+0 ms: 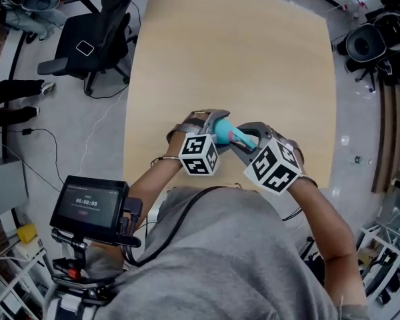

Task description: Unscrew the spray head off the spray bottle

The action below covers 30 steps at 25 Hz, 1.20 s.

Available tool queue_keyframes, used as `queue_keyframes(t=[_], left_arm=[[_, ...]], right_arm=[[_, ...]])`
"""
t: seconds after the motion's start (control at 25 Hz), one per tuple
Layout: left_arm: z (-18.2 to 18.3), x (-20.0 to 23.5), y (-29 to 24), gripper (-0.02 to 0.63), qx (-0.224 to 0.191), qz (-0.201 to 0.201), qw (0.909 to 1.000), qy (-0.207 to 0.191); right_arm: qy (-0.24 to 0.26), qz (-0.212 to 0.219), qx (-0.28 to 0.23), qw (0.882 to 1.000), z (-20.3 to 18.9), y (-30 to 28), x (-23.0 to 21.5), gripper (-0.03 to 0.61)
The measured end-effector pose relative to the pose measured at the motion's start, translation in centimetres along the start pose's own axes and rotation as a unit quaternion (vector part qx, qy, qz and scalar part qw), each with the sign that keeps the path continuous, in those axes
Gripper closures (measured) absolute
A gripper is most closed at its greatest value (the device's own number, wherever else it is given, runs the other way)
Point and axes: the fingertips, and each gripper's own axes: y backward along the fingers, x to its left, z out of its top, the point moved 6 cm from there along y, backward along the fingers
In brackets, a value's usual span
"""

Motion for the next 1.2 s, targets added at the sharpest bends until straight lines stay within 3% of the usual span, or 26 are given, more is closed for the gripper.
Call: queue_keyframes(t=[0.08,0.12,0.2,0.24,0.28,0.32,0.36,0.4,0.44,0.48,0.52,0.56,0.6,0.64,0.68,0.72,0.8,0.88,0.92,1.0,1.12,1.2], left_arm=[[0.4,-1.1,0.5,0.213,-0.014,-0.049,0.9985,-0.021],[0.6,-1.9,0.8,0.212,-0.019,-0.077,0.9962,-0.034],[0.8,-3.4,1.2,0.213,-0.028,-0.125,0.9908,-0.045],[0.9,-3.9,1.3,0.213,-0.032,-0.137,0.9893,-0.039],[1.0,-4.1,1.3,0.213,-0.035,-0.14,0.9891,-0.03],[1.1,-4.1,1.2,0.213,-0.038,-0.136,0.9898,-0.018],[1.2,-3.8,1.0,0.213,-0.04,-0.128,0.991,-0.004],[1.3,-3.3,0.9,0.213,-0.043,-0.114,0.9925,0.014],[1.4,-2.6,0.7,0.213,-0.045,-0.094,0.994,0.032],[1.6,-1.7,0.6,0.213,-0.043,-0.069,0.9956,0.047],[1.6,-0.9,0.4,0.213,-0.037,-0.04,0.997,0.054],[1.6,-0.1,0.2,0.213,-0.028,-0.01,0.9978,0.059],[1.5,0.7,0.1,0.213,-0.02,0.019,0.9975,0.065],[1.2,1.4,0.0,0.213,-0.013,0.046,0.9958,0.078],[0.8,2.1,0.0,0.213,-0.01,0.07,0.9927,0.097],[0.3,2.8,0.1,0.213,-0.008,0.093,0.9882,0.121],[-0.9,4.2,0.5,0.213,-0.003,0.137,0.9766,0.166],[-1.8,5.3,0.9,0.213,-0.003,0.172,0.9642,0.201],[-1.8,5.7,1.1,0.213,-0.006,0.183,0.9592,0.215],[-1.0,6.1,1.0,0.213,-0.017,0.191,0.9544,0.229],[1.1,5.9,0.4,0.212,-0.037,0.182,0.9576,0.22],[2.5,5.6,0.3,0.213,-0.052,0.175,0.9591,0.216]], right_arm=[[0.142,0.015,0.025,0.989,-0.2,0.7,0.9,0.451],[0.233,0.025,0.036,0.972,-0.5,1.0,1.5,0.47],[0.412,0.038,0.048,0.909,-1.2,1.3,2.4,0.549],[0.477,0.038,0.047,0.877,-1.4,1.4,2.6,0.549],[0.517,0.033,0.044,0.854,-1.4,1.3,2.6,0.549],[0.537,0.027,0.041,0.842,-1.3,1.3,2.6,0.549],[0.54,0.017,0.041,0.84,-1.2,1.3,2.2,0.549],[0.529,0.004,0.046,0.847,-1.2,1.2,1.6,0.548],[0.502,-0.011,0.052,0.863,-1.2,1.2,0.6,0.547],[0.457,-0.027,0.055,0.887,-1.3,1.3,-0.6,0.54],[0.395,-0.043,0.048,0.916,-1.4,1.5,-1.8,0.481],[0.319,-0.056,0.03,0.946,-1.5,1.9,-2.9,0.377],[0.232,-0.067,0.003,0.97,-1.6,2.6,-3.9,0.33],[0.138,-0.078,-0.033,0.987,-1.7,3.5,-4.8,0.304],[0.043,-0.091,-0.073,0.992,-1.8,4.5,-5.5,0.274],[-0.051,-0.103,-0.117,0.987,-1.9,5.5,-6.0,0.26],[-0.213,-0.103,-0.196,0.951,-2.2,6.6,-5.9,0.255],[-0.309,-0.085,-0.244,0.915,-1.4,5.9,-4.5,0.255],[-0.326,-0.086,-0.253,0.907,-0.7,5.0,-3.8,0.256],[-0.321,-0.119,-0.252,0.905,0.8,3.3,-3.4,0.256],[-0.269,-0.2,-0.243,0.91,2.6,2.1,-4.4,0.256],[-0.232,-0.233,-0.237,0.914,3.4,2.4,-4.9,0.269]])
